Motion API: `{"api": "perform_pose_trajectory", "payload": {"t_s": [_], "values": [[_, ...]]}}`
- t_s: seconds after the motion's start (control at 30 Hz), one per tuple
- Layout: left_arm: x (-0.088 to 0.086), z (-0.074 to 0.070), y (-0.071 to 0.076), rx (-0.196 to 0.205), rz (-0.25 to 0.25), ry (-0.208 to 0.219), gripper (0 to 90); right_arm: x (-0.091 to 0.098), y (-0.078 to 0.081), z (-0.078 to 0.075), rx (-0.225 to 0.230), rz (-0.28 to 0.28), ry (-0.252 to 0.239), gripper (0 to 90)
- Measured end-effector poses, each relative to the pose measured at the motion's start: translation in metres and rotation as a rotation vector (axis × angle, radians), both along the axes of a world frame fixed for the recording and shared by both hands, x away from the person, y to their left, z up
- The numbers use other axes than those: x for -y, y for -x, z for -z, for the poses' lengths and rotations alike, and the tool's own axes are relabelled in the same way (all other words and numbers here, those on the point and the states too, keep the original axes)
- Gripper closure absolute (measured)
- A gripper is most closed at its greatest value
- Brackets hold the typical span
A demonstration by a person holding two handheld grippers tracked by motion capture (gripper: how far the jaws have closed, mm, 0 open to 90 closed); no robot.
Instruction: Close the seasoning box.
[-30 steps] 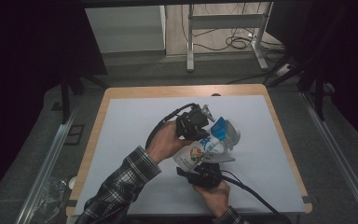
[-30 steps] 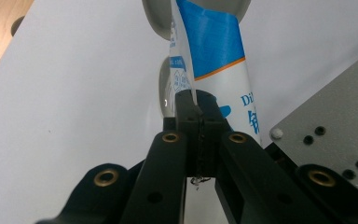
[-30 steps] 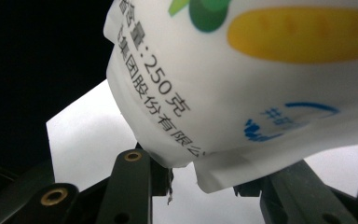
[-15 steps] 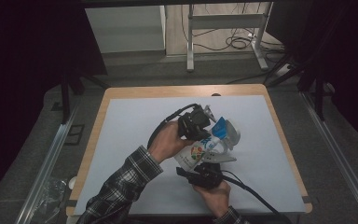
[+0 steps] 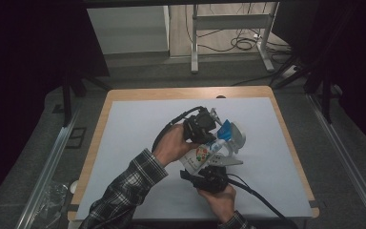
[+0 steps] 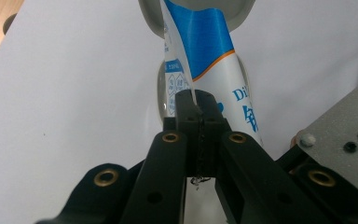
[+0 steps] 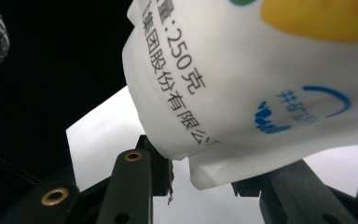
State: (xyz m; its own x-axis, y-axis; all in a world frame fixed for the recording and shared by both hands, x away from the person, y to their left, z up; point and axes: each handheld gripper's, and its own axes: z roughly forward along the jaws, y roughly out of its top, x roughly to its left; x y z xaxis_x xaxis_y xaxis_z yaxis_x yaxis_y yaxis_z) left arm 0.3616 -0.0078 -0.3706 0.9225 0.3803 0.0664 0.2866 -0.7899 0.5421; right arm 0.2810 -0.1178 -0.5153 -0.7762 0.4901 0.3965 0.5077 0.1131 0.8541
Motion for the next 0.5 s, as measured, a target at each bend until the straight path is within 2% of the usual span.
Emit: {"api": "perform_pose_trajectory", "payload": {"t_s": [0.5], "values": [[0.0043, 0.0022, 0.0, 0.002, 0.003, -0.011, 90.0, 0.0016, 0.0011, -0.0053, -0.001, -0.013, -0.027, 64.8]]}}
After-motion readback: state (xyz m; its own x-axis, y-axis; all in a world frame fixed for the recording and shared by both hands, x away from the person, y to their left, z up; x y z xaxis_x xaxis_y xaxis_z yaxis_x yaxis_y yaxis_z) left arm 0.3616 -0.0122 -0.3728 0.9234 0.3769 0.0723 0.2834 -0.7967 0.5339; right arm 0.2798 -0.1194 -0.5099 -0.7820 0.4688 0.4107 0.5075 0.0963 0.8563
